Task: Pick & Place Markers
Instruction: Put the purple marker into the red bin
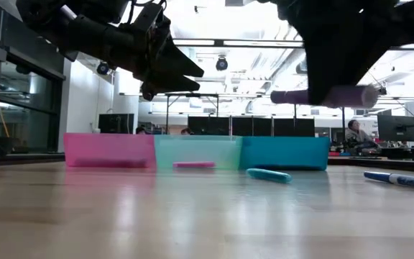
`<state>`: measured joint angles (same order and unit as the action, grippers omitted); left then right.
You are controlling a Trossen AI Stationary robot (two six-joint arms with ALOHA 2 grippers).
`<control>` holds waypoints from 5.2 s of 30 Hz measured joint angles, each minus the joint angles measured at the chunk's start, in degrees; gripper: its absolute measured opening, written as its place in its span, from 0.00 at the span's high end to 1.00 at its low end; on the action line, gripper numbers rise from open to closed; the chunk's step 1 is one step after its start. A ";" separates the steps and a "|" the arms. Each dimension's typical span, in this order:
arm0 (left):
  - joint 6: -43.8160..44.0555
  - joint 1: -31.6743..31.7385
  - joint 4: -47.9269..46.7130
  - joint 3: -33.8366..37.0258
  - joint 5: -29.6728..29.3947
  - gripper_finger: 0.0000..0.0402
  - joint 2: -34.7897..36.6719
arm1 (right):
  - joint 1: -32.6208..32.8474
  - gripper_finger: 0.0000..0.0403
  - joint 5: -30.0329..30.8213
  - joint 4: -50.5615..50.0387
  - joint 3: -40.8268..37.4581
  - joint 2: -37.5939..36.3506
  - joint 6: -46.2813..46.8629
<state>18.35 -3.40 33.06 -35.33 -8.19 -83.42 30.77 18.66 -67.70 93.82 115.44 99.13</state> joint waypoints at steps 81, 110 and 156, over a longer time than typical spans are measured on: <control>0.96 0.02 5.79 -21.79 3.58 0.52 0.00 | -10.25 0.86 25.90 23.80 0.06 -25.20 -70.09; -1.27 0.02 3.34 -21.77 1.78 0.85 0.02 | -11.24 0.80 23.63 23.01 0.04 -25.13 -70.02; -20.64 20.69 -71.47 -26.65 -14.47 0.85 6.30 | -12.59 0.11 25.28 -19.52 -10.57 -34.97 -35.60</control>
<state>-2.30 17.29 -38.41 -61.99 -22.65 -77.12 18.17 43.94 -87.22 83.26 80.47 63.53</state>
